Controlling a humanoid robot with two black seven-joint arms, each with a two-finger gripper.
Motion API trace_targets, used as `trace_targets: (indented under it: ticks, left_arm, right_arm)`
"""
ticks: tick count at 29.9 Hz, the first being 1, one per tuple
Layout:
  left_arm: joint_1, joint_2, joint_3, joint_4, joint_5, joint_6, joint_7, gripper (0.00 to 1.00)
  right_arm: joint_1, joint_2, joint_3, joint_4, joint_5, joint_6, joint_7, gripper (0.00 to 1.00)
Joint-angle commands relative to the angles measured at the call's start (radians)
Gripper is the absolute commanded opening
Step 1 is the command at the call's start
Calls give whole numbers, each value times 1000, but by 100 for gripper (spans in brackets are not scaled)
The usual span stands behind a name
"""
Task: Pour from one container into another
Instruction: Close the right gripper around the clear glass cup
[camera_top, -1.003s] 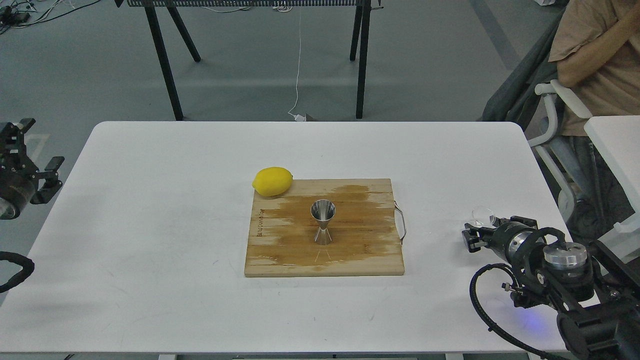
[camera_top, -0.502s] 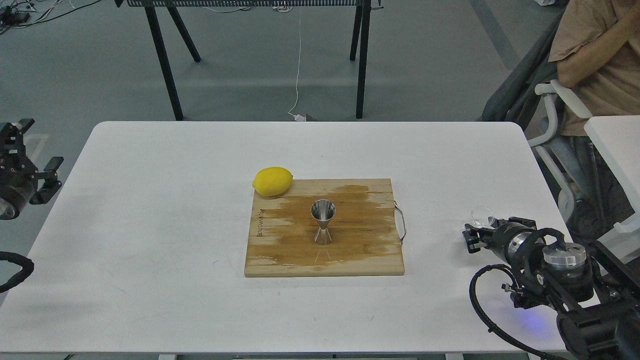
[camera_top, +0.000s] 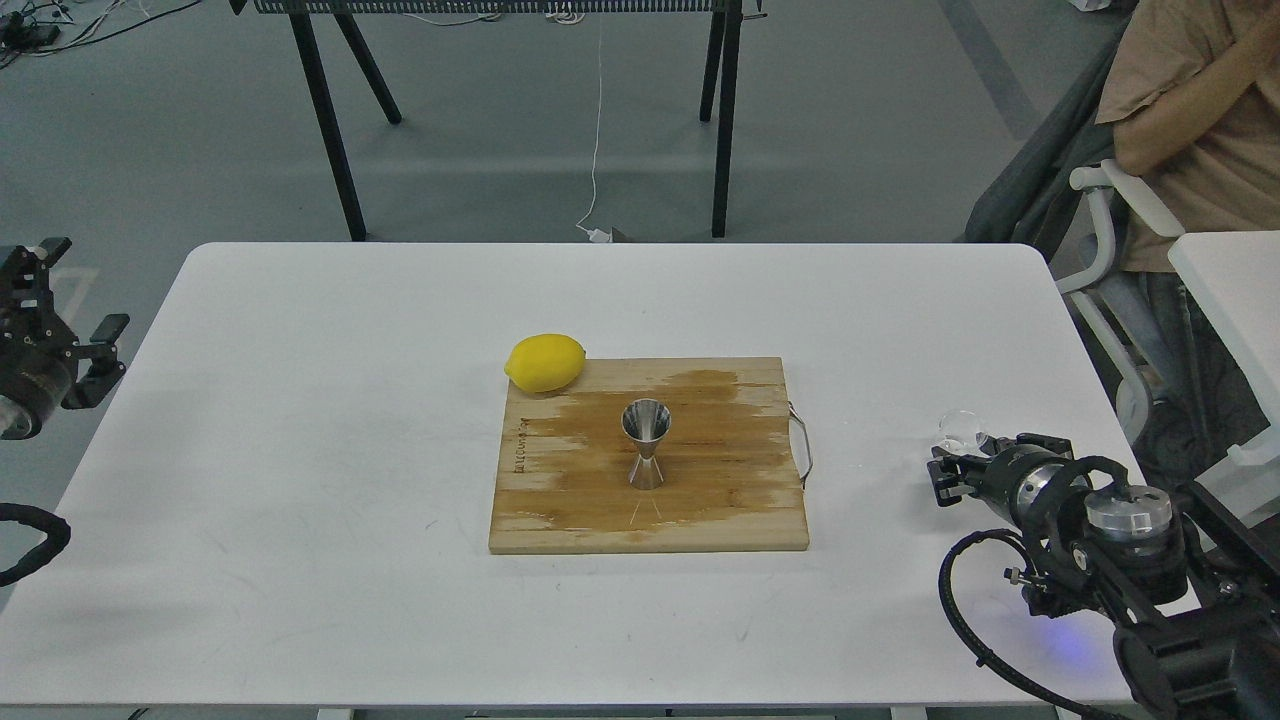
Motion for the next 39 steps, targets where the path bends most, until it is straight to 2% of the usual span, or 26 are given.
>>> trace_targets:
  ticks: [1,26,39]
  left_arm:
    - [1,0,0,0,1,0,0,99]
    - [1,-2,0,0,3,0,0,99]
    - [1,-6,2,8,3,0,0,99]
  right_arm:
    - [-2,0,-1,0,0,0,1,47]
    - [-9,0,0,14,-35,0,3,44]
    - [-9,2,-1,34,-37,0,24,44]
